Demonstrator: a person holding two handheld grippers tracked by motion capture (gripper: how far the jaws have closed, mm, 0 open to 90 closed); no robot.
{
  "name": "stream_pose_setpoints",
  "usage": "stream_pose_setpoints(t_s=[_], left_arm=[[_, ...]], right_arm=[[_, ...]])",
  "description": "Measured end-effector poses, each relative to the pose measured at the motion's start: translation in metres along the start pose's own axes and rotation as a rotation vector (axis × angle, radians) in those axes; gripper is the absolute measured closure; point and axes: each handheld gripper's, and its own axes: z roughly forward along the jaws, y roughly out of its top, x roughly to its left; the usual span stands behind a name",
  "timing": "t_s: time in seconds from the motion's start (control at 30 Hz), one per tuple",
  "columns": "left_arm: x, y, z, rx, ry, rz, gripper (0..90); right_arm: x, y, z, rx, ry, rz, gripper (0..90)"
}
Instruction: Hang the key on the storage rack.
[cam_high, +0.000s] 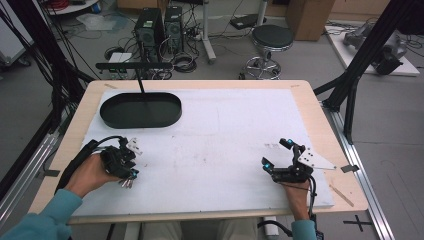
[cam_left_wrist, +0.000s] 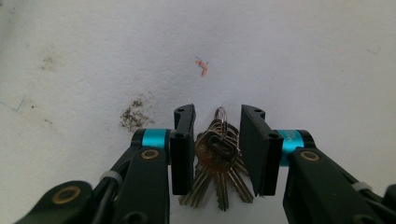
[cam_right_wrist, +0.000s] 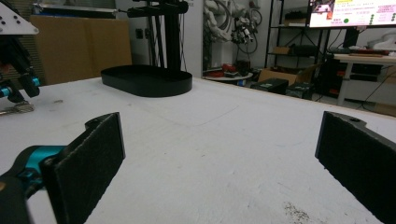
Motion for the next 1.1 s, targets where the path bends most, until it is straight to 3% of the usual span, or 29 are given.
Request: stream_pose_setpoints(t_s=[0.33, 0.83, 1.1], left_arm=[[0.0014, 0.0012, 0.0028, 0.037, -0.009, -0.003, 72.7], [0.0029, 0.002, 0.0062, 0.055, -0.023, -0.007, 86.2], [0.0034, 0.0019, 0.0064, 0.052, -0.037, 0.001, 88.0]], right_arm=[[-0.0001, 0.0, 0.0002, -0.001, 0.0, -0.003, 0.6], [0.0, 0.0, 0.0, 0.0, -0.001, -0.001, 0.6], [0.0, 0.0, 0.0, 0.001, -0.001, 0.0, 0.6]])
